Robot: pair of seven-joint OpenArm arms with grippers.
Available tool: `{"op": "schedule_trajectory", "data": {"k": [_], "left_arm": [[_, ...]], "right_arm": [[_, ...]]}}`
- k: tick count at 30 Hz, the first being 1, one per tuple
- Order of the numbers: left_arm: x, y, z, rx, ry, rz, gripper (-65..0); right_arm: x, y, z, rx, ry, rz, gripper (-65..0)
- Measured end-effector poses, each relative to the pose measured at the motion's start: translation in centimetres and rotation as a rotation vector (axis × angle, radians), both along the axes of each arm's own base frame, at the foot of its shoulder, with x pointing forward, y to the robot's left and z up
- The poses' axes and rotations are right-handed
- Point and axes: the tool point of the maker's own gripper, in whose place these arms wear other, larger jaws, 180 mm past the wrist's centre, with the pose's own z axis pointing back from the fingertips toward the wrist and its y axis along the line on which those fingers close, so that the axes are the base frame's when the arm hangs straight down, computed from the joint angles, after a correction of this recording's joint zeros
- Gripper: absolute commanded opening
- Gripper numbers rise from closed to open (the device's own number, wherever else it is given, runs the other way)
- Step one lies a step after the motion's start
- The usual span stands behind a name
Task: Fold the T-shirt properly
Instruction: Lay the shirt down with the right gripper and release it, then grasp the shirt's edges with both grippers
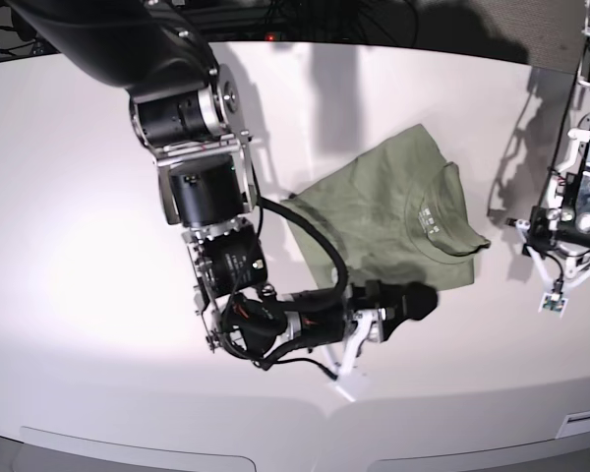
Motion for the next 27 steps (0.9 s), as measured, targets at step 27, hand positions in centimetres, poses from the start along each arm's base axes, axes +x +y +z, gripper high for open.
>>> {"op": "schedule_trajectory", "data": {"k": [27], "left_arm": [[-7.6, -22.4, -2.0, -0.639, -0.058, -0.173, -33.4]], "right_arm": [[3.3, -4.2, -11.2, -0.478, -0.183, -0.149, -42.3]]}}
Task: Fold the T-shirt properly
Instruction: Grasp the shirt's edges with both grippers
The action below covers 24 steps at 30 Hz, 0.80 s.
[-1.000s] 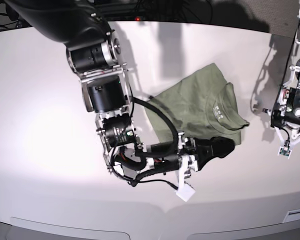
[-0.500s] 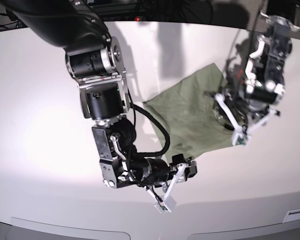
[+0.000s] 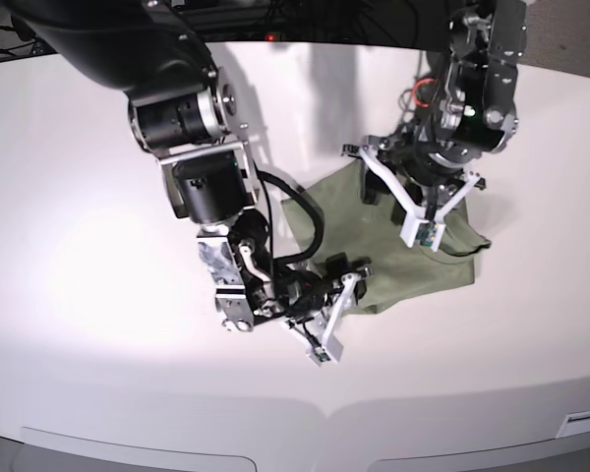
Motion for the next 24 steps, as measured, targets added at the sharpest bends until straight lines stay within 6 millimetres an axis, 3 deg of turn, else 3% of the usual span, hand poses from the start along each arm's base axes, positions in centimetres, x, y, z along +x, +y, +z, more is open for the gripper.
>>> {"op": "schedule_trajectory", "data": {"k": [5, 9, 13, 16, 20, 24], "left_arm": [[-0.1, 1.2, -3.8, 0.081, 0.084, 0.006, -33.3], [0.1, 2.4, -6.2, 0.137, 0.100, 0.014, -33.3], [1.1, 2.8, -6.6, 0.168, 0.084, 0.017, -33.4], [1.8, 2.9, -6.4, 0.172, 0.076, 0.019, -33.3], [2.7, 3.0, -5.9, 0.177, 0.066, 0.021, -33.3], [2.8, 3.1, -5.9, 0.181, 0.072, 0.021, -33.3]], "right_arm": [[-0.6, 0.1, 0.2, 0.025, 0.045, 0.014, -42.3], [-0.9, -2.9, -0.9, -0.006, 0.063, -0.015, -42.3], [-0.9, -7.0, -1.7, -0.061, 0.055, -0.051, -42.3], [-2.4, -9.2, -2.9, -0.063, 0.088, -0.062, -42.3], [-4.8, -9.7, -4.0, -0.056, 0.097, -0.027, -42.3], [-6.7, -8.4, -2.7, 0.034, 0.077, -0.010, -42.3]]}}
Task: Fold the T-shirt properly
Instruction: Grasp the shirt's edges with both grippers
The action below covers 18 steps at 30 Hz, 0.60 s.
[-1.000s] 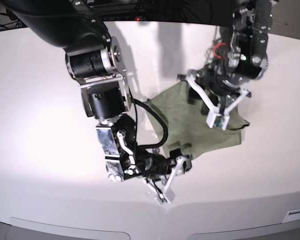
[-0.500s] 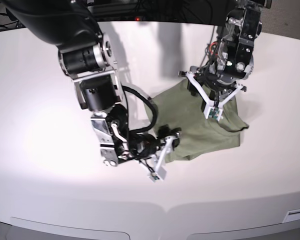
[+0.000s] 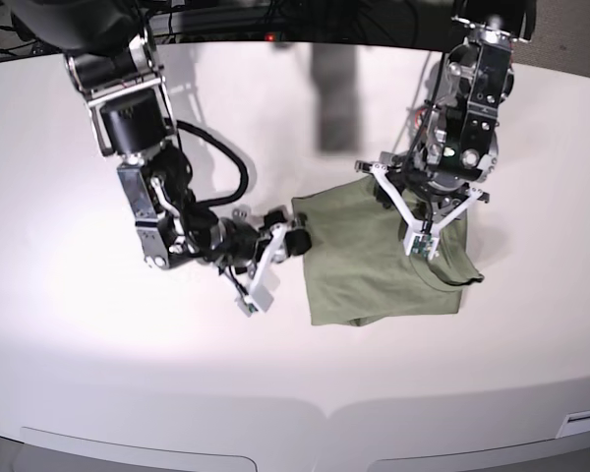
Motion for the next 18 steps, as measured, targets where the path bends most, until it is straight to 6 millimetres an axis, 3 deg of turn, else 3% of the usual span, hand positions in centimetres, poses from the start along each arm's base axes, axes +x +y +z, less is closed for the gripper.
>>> {"op": "schedule_trajectory", "data": {"k": [2, 5, 9, 13, 18], "left_arm": [[-0.1, 0.0, -0.1, 0.001, 0.004, 0.002, -33.3], [-0.1, 0.0, -0.1, 0.001, 0.005, 0.002, -33.3], [-0.1, 0.0, -0.1, 0.002, 0.009, 0.002, -33.3], [-0.2, 0.1, -0.2, 0.004, 0.020, 0.002, -33.3], [-0.2, 0.1, -0.1, 0.004, 0.021, 0.002, -33.3]], "right_arm": [[0.5, 0.2, 1.5, -0.013, -0.040, 0.021, -42.3], [3.5, 2.0, 5.5, 0.036, -0.172, 0.018, -42.3], [5.7, 4.3, 7.3, -0.014, -0.284, 0.043, -42.3], [6.4, 6.7, 6.9, -0.002, -0.295, 0.051, -42.3], [7.2, 6.8, 2.7, -0.093, -0.193, 0.056, -42.3]]}}
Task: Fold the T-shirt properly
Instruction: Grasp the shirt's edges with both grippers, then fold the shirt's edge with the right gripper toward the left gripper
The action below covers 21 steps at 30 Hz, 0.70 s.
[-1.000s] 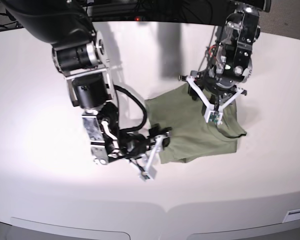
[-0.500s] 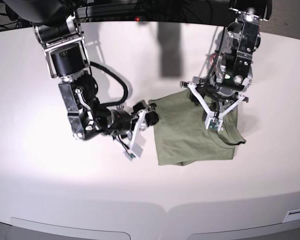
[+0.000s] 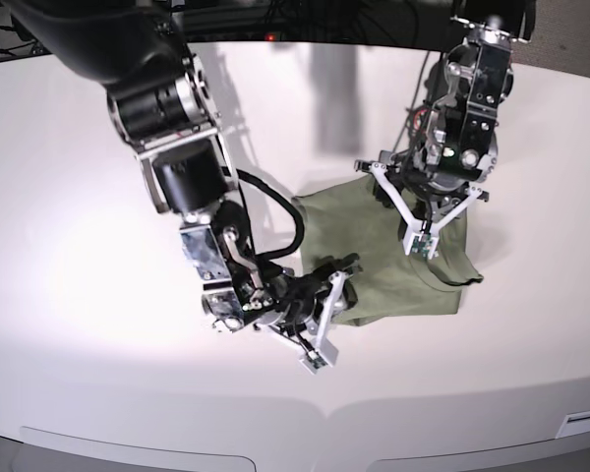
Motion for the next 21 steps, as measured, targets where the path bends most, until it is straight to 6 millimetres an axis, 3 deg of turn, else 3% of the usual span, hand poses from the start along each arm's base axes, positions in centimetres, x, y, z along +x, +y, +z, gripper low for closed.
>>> {"op": "schedule_trajectory", "data": {"k": [3, 10, 15, 21], "left_arm": [[0.0, 0.0, 0.0, 0.000, 0.000, 0.000, -33.3], [0.8, 1.2, -0.7, -0.016, -0.014, 0.029, -33.3], [3.2, 2.8, -1.2, -0.015, -0.017, 0.063, -33.4], [5.1, 3.2, -1.3, -0.009, -0.026, 0.050, -33.4]], "right_arm": [[-0.8, -0.4, -1.3, -0.050, 0.057, 0.016, -42.3], [-0.7, -2.1, -1.0, -0.076, 0.077, 0.008, -42.3], [-1.0, -3.7, -1.8, -0.097, 0.090, -0.007, -42.3], [-3.5, -4.1, -3.9, -0.077, 0.153, -0.008, -42.3]]}}
